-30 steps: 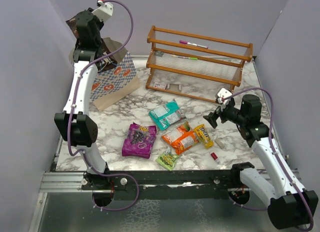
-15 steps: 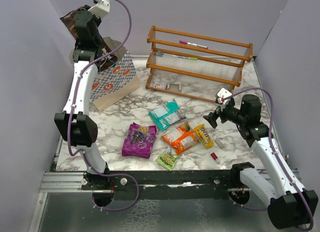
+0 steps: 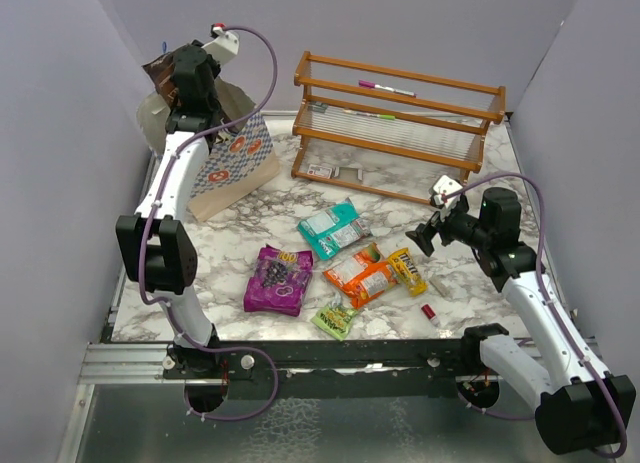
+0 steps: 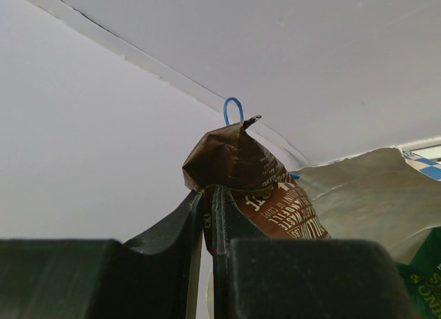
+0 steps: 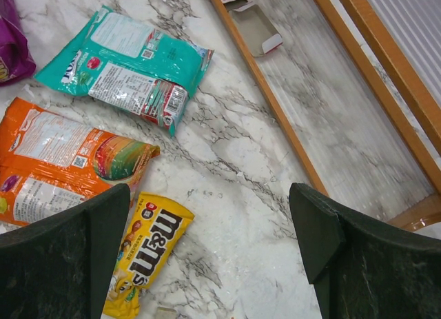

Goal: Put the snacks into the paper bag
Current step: Place the snack in the paper bag.

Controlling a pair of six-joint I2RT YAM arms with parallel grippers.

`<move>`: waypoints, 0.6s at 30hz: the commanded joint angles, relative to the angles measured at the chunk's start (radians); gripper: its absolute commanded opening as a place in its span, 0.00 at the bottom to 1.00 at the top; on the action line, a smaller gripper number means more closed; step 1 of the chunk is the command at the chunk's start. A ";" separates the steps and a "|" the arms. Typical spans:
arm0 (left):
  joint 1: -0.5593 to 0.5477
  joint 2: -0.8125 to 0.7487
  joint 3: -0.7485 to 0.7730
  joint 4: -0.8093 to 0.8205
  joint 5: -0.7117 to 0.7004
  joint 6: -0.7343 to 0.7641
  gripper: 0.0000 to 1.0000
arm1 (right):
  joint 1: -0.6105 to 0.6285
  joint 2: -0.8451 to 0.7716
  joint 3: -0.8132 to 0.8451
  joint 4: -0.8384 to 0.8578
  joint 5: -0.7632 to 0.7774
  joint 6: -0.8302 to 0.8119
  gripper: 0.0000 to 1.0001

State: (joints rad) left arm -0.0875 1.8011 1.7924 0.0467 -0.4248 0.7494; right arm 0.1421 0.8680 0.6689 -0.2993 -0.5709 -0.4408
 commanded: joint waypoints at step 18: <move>-0.054 -0.158 -0.161 -0.049 0.094 -0.056 0.00 | -0.006 -0.014 -0.001 -0.012 -0.027 -0.006 0.99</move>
State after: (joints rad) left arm -0.1413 1.6752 1.6402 0.0135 -0.3744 0.7147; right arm 0.1421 0.8677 0.6689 -0.2993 -0.5716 -0.4412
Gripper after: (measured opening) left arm 0.105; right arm 0.994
